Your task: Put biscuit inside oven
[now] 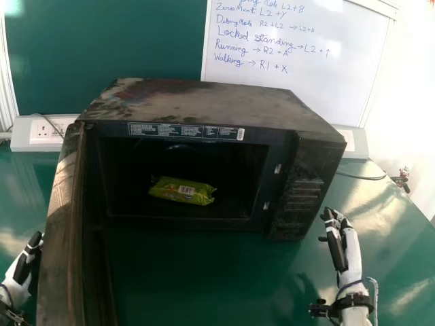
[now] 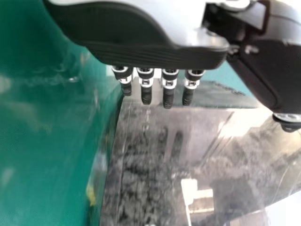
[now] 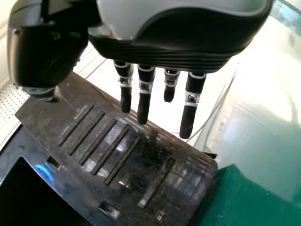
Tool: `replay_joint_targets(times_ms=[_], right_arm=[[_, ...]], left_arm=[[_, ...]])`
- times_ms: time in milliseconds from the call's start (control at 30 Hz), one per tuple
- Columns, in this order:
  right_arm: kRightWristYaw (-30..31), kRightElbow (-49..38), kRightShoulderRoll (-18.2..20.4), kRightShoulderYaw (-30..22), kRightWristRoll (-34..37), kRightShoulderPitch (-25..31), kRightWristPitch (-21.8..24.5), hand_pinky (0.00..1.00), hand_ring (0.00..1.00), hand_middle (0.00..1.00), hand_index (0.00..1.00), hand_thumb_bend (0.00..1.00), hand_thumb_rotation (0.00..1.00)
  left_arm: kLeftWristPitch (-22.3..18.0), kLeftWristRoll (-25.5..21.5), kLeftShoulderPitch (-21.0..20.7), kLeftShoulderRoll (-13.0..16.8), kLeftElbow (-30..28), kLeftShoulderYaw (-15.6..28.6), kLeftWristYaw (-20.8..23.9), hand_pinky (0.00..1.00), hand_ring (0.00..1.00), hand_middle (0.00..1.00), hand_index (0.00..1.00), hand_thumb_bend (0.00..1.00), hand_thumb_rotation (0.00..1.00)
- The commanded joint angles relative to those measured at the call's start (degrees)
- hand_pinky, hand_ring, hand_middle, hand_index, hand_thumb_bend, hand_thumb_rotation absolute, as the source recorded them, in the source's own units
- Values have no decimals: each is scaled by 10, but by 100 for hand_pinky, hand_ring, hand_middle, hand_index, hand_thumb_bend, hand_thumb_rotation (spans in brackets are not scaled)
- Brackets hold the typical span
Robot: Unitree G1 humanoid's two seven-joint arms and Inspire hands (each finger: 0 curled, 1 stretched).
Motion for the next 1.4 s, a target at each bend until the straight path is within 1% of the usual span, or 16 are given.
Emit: replay_joint_targets(times_ms=[0, 333, 500, 567, 600, 733, 1000, 1133, 1200, 1300, 1367], right_arm=[[8, 8, -1, -8, 14, -11, 6, 64, 75, 83, 91, 70, 100], [8, 17, 3, -21, 31, -13, 8, 65, 76, 83, 91, 71, 100], [10, 15, 0, -21, 27, -10, 8, 65, 77, 84, 91, 71, 100], [10, 13, -1, -21, 26, -10, 12, 65, 77, 84, 91, 72, 100], [10, 12, 0, -21, 26, -10, 13, 65, 77, 84, 91, 72, 100], [8, 10, 1, -21, 24, -9, 14, 65, 76, 84, 90, 72, 100], [10, 4, 2, -18, 25, -5, 17, 65, 77, 84, 91, 72, 100], [8, 2, 4, -16, 22, -4, 18, 65, 77, 84, 91, 72, 100], [8, 1, 4, -14, 22, -4, 18, 65, 77, 84, 91, 73, 100], [8, 1, 4, -12, 20, -2, 16, 66, 76, 84, 91, 73, 100], [6, 0, 5, -12, 19, -1, 17, 66, 76, 84, 91, 73, 100]], left_arm=[[5, -5, 4, -30, 12, -16, -4, 1, 30, 45, 48, 0, 74], [11, -6, -8, -32, 17, -27, -20, 1, 31, 46, 48, 0, 71], [27, -8, -13, -35, 18, -32, -32, 1, 31, 46, 49, 0, 69], [26, -8, -17, -37, 25, -34, -43, 1, 31, 47, 50, 0, 68], [22, -6, -19, -37, 28, -35, -46, 1, 32, 47, 50, 0, 66], [21, 0, -26, -36, 33, -38, -49, 3, 31, 46, 49, 0, 63], [31, 4, -35, -38, 33, -49, -39, 2, 28, 45, 49, 0, 63], [23, 7, -43, -42, 39, -54, -40, 2, 29, 45, 50, 0, 62], [10, 8, -50, -46, 46, -55, -45, 3, 29, 45, 50, 0, 63], [11, 6, -60, -50, 54, -57, -53, 3, 29, 45, 50, 0, 63], [13, 2, -70, -49, 68, -55, -68, 2, 29, 45, 50, 0, 64]])
